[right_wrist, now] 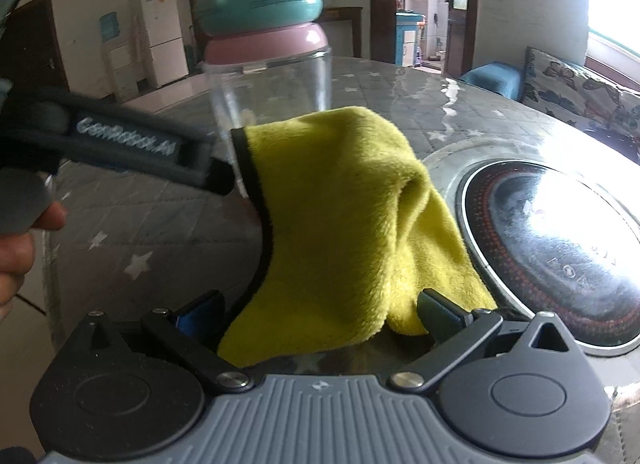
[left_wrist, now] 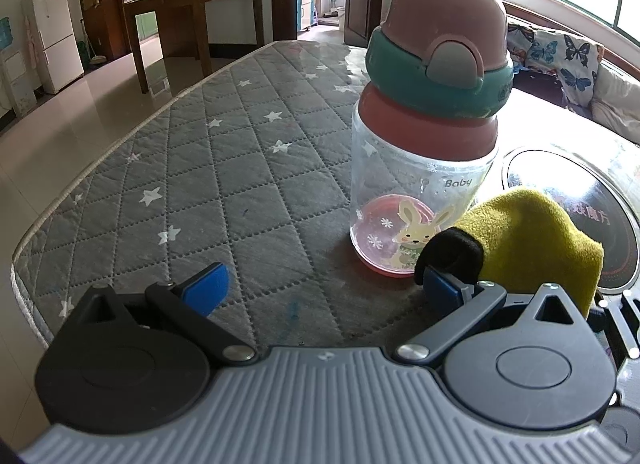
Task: Clean container
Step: 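Close the right tool on the yellow cloth and lift it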
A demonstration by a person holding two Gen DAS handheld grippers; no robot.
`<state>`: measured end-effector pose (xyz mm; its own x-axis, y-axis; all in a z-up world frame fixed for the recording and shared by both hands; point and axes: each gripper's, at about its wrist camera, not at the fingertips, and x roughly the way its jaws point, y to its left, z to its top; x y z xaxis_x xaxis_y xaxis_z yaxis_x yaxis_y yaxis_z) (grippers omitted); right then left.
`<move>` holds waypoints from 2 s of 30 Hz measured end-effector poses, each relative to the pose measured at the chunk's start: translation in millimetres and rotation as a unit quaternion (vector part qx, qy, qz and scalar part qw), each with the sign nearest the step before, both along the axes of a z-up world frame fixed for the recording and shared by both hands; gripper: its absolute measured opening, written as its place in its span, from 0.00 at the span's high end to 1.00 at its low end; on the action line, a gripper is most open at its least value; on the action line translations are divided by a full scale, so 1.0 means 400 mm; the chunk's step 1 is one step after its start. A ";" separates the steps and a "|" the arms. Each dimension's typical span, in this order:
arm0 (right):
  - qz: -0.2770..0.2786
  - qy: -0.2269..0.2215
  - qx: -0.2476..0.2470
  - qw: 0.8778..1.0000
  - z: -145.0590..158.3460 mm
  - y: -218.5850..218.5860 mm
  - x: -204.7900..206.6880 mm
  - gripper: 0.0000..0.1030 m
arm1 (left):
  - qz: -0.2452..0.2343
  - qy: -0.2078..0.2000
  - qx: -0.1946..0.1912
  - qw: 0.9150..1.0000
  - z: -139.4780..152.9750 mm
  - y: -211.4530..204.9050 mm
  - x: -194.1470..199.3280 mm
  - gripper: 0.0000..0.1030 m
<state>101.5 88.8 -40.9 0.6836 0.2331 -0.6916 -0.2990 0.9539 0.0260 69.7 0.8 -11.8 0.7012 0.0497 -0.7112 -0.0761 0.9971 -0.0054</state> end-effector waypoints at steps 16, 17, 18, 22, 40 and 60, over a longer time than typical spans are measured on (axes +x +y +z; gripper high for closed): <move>0.034 0.024 0.046 0.998 0.024 0.008 -0.048 0.00 | 0.000 -0.002 0.000 1.000 0.005 0.004 -0.015 0.00; 0.031 0.022 0.050 0.998 0.029 0.002 -0.049 0.00 | 0.001 -0.002 0.000 1.000 0.005 0.006 -0.015 0.00; 0.028 0.019 0.054 0.998 0.035 -0.003 -0.051 0.00 | 0.002 -0.002 0.000 1.000 0.005 0.007 -0.016 0.00; 0.020 0.000 0.061 0.998 0.071 -0.028 -0.045 0.00 | 0.005 0.000 -0.001 1.000 0.005 0.013 -0.015 0.00; -0.018 -0.026 0.051 0.998 0.081 -0.055 0.067 0.00 | 0.007 -0.002 0.000 1.000 0.005 0.016 -0.014 0.00; -0.047 0.001 0.076 0.996 0.035 -0.090 0.097 0.33 | 0.017 -0.004 0.006 1.000 0.003 0.025 -0.012 0.00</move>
<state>140.1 52.8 -26.7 0.7064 0.2711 -0.6539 -0.2088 0.9625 0.1735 64.8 11.0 -10.8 0.7045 0.0830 -0.7049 -0.1105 0.9939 0.0066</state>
